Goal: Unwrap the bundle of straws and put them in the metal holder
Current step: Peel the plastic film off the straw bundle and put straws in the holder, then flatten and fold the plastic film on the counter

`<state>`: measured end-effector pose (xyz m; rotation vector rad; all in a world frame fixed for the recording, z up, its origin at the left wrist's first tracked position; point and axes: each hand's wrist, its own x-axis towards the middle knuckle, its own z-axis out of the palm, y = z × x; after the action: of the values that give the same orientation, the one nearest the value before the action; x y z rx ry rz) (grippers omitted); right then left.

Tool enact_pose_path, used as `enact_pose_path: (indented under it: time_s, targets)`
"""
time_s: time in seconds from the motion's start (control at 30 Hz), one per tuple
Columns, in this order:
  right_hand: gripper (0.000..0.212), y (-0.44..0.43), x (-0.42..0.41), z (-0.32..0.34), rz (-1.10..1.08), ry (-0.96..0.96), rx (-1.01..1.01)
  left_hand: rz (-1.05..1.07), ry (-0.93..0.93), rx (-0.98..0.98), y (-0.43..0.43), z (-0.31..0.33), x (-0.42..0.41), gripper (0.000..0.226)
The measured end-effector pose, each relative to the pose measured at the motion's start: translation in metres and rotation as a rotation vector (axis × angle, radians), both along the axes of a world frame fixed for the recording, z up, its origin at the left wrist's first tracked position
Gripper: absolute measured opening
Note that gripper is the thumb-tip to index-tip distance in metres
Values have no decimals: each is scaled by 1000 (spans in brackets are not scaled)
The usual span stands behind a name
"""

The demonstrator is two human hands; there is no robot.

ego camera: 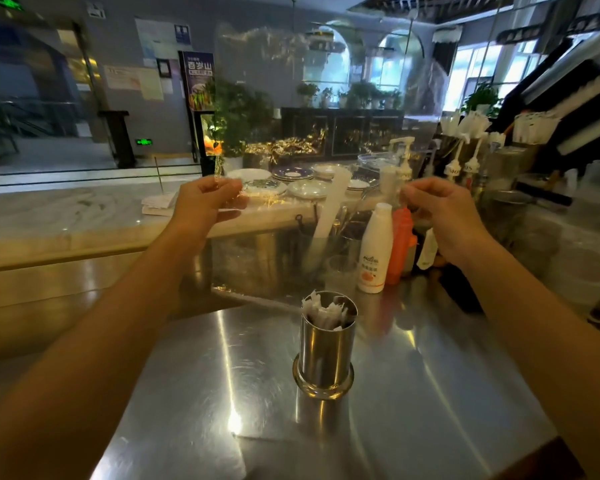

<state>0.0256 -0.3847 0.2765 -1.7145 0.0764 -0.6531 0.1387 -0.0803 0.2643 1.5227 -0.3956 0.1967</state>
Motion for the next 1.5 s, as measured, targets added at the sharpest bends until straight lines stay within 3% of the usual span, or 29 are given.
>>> enact_pose_path:
  time_s: [0.2,0.43,0.67,0.83,1.0,1.17,1.2,1.33,1.43,1.5]
  targets:
    - [12,13,6,9,1,-77,168,1,1,-53,-2,11,-8,15]
    - [15,31,7,-8,8,-34,206,42,0,25,20,-3,-19,13]
    - [18,74,25,-49,54,89,82,137,175,36,75,-63,-31,14]
    - [12,115,43,-90,118,266,31,155,350,-106,128,-124,-52,2]
    - [21,159,59,-132,185,332,-48,434,492,-42,165,-186,-80,22]
    - [11,187,71,-189,341,470,-157,537,594,-48,187,-225,-98,7]
    - [6,190,72,-200,375,514,-143,536,601,-21,190,-231,-103,8]
    - [26,200,67,-240,500,674,-158,493,580,253,198,-254,-123,18]
    - [48,205,57,-262,595,739,-356,432,549,637,199,-272,-133,33]
    - [46,205,51,-276,613,758,-561,388,441,932,197,-281,-137,32]
